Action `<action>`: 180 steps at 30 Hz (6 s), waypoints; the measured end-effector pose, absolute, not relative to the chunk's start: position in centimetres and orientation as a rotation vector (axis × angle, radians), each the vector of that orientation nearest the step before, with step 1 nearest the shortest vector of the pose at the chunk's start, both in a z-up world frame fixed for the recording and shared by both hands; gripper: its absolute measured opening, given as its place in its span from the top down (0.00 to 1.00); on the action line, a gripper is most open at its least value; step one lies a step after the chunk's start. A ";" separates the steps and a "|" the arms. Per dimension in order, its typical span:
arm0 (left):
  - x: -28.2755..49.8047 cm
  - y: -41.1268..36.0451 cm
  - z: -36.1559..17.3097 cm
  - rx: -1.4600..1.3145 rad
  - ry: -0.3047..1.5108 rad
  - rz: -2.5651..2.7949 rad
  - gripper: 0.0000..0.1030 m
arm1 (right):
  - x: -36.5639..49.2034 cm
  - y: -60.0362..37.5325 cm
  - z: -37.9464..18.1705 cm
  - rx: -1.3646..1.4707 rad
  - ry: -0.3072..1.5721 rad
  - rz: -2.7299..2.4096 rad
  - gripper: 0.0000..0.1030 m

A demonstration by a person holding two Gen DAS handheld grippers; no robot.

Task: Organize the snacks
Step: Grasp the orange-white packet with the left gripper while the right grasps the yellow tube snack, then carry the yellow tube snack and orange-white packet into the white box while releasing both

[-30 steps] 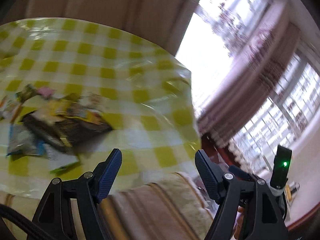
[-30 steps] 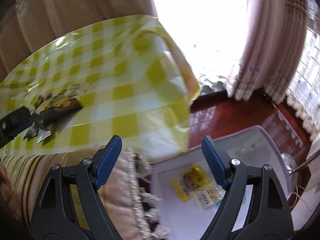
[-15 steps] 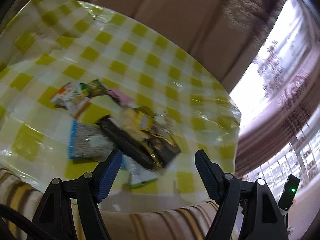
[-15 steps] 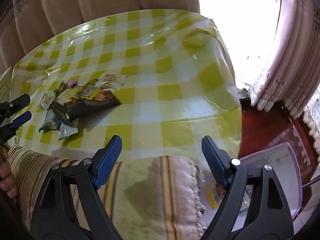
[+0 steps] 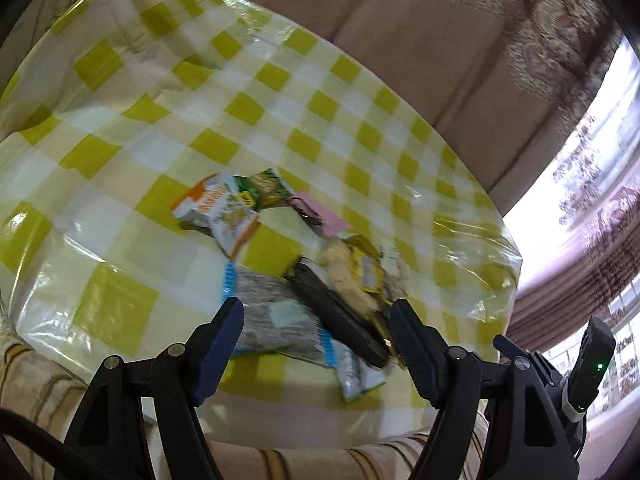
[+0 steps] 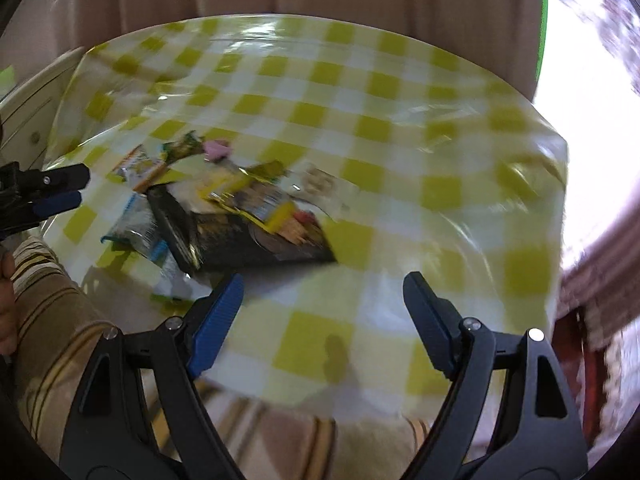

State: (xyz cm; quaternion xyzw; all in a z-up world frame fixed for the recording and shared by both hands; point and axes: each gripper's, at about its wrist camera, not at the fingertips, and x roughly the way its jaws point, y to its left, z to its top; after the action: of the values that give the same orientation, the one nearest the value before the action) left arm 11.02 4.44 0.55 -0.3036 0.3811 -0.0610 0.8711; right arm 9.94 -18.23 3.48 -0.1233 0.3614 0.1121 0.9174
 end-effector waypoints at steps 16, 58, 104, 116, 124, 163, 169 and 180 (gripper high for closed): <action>19.1 9.9 -3.8 -0.655 0.945 0.032 0.32 | 16.6 -13.6 1.9 -0.308 0.808 0.398 0.14; 22.5 9.6 -4.8 -0.556 0.942 0.071 0.54 | 24.2 -12.0 -3.3 0.032 1.021 0.410 0.58; 18.5 9.2 -2.1 -0.543 0.816 0.072 0.76 | 17.5 -17.3 1.6 0.073 0.769 0.226 0.80; 12.9 7.5 1.1 -0.613 0.703 0.044 0.76 | 13.0 -21.0 2.5 0.102 0.720 0.138 0.80; 11.6 2.1 2.8 -0.579 0.708 -0.067 0.76 | 9.4 -24.7 2.6 0.116 0.715 0.052 0.80; 6.4 -32.3 2.1 -0.201 1.022 -0.756 0.70 | -4.1 -48.2 -3.6 0.297 0.857 -0.390 0.76; 6.5 -32.1 1.8 -0.208 1.028 -0.740 0.57 | -4.2 -48.5 -3.7 0.305 0.849 -0.390 0.47; 6.9 -30.7 2.0 -0.231 1.011 -0.690 0.57 | -4.2 -46.7 -3.2 0.297 0.844 -0.348 0.38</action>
State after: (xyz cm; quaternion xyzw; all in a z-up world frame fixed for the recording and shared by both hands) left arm 6.94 -30.70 1.96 -0.1084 0.4736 -0.3231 0.8122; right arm -4.24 -46.70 -3.15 0.1431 0.4060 -0.1674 0.8870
